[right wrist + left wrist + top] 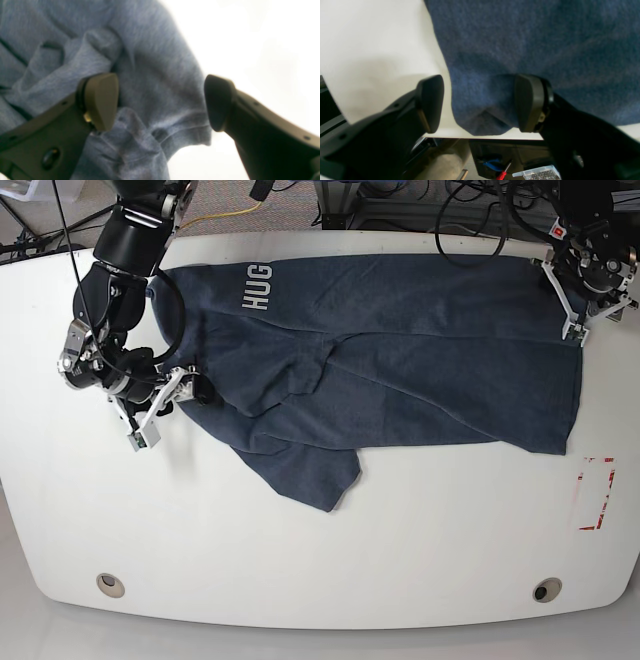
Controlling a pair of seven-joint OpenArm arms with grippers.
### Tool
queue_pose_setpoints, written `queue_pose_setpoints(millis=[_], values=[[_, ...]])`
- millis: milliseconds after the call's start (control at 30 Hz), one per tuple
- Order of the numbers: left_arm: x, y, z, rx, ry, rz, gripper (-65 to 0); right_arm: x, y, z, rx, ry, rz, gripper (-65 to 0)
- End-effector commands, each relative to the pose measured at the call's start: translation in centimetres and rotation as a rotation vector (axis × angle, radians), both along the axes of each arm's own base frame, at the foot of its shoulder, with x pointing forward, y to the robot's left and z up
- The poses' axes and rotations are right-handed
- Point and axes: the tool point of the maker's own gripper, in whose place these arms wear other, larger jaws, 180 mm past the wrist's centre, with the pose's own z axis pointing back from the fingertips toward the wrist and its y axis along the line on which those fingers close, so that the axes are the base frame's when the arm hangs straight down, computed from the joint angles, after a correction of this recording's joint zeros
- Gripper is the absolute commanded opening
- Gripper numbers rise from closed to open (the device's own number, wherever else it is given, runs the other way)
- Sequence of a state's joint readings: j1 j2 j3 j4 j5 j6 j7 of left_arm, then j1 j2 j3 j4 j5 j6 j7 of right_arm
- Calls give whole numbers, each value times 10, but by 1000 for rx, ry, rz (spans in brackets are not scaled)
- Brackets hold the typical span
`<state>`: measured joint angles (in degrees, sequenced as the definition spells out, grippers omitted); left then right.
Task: Fold the T-shirt properly
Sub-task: 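Grasp the loose shirt fabric with the right gripper, then lower the left gripper and grasp the shirt's hanging edge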
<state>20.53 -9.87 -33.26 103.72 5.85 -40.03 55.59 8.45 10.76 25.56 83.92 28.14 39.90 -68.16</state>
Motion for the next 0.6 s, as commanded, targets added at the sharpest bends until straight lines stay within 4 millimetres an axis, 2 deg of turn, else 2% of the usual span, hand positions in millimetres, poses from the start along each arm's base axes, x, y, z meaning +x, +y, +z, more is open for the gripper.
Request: queue_pose_setpoints(millis=[0, 167, 267, 567], values=[[17, 3, 20, 32, -69, -19, -243, 22, -6, 23, -18, -80, -6, -149], [29, 1, 36, 55, -121, -35, -243, 41, -8, 34, -45, -143, -26, -147], [36, -3, 39, 45, -146, -31, -243, 52, 2, 30, -10, -147, -33, -147], [37, 15, 51, 50, -205, 65, -243, 76, 14, 3, 102, -106, -75, -147]])
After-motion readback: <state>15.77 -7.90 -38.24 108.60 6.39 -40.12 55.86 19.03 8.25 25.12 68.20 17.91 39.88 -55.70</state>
